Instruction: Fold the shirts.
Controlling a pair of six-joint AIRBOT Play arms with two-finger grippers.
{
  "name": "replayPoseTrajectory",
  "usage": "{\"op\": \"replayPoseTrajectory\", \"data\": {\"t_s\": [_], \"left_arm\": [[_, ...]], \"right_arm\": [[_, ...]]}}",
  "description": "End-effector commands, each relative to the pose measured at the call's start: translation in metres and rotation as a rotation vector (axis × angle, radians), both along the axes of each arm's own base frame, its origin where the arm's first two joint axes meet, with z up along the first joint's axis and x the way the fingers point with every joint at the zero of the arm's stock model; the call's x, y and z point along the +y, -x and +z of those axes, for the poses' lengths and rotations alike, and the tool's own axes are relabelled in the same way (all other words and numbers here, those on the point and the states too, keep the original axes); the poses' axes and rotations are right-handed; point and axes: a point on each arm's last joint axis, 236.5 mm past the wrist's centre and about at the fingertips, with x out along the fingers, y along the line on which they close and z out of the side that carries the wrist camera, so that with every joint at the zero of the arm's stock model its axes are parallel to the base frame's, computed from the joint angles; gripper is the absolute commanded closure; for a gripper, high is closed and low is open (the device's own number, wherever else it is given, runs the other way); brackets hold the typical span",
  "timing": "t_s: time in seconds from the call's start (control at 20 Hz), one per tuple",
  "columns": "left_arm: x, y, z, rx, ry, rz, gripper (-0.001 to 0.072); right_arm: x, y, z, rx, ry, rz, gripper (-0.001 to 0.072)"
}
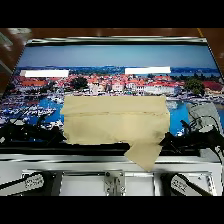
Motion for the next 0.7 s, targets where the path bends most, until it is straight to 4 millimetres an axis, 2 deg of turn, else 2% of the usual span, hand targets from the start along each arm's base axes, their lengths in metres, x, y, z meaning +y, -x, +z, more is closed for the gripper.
{"op": "replayPoseTrajectory", "data": {"t_s": [0.0, 0.05, 0.1, 0.2, 0.25, 0.4, 0.5, 0.55, 0.65], "left_arm": [[0.001, -0.002, 0.002, -0.005, -0.003, 0.004, 0.0672], [0.002, -0.006, 0.003, -0.015, -0.007, 0.004, 0.0672], [0.004, -0.01, 0.005, -0.026, -0.011, 0.004, 0.0673], [0.009, -0.024, 0.013, -0.064, -0.024, 0.002, 0.0673], [0.012, -0.033, 0.019, -0.097, -0.035, -0.002, 0.0673], [0.029, -0.088, 0.064, -0.35, -0.13, -0.051, 0.0674], [0.036, -0.122, 0.09, -0.446, -0.176, -0.04, 0.0674], [0.035, -0.137, 0.098, -0.474, -0.188, -0.039, 0.0674], [0.027, -0.167, 0.107, -0.508, -0.199, -0.034, 0.0674]], "right_arm": [[0.001, -0.012, -0.004, -0.052, 0.002, -0.037, 0.0535], [0.005, -0.016, -0.001, -0.075, -0.019, -0.033, 0.054], [0.011, -0.02, 0.003, -0.102, -0.045, -0.025, 0.0636], [0.016, -0.035, 0.014, -0.166, -0.084, -0.012, 0.0642], [0.019, -0.046, 0.026, -0.214, -0.112, 0.005, 0.0642], [0.013, -0.102, 0.078, -0.371, -0.137, 0.01, 0.0642], [0.009, -0.143, 0.108, -0.458, -0.049, 0.037, 0.0642], [0.008, -0.166, 0.117, -0.508, 0.022, 0.064, 0.0642], [0.0, -0.205, 0.122, -0.538, 0.135, 0.059, 0.0642]]}}
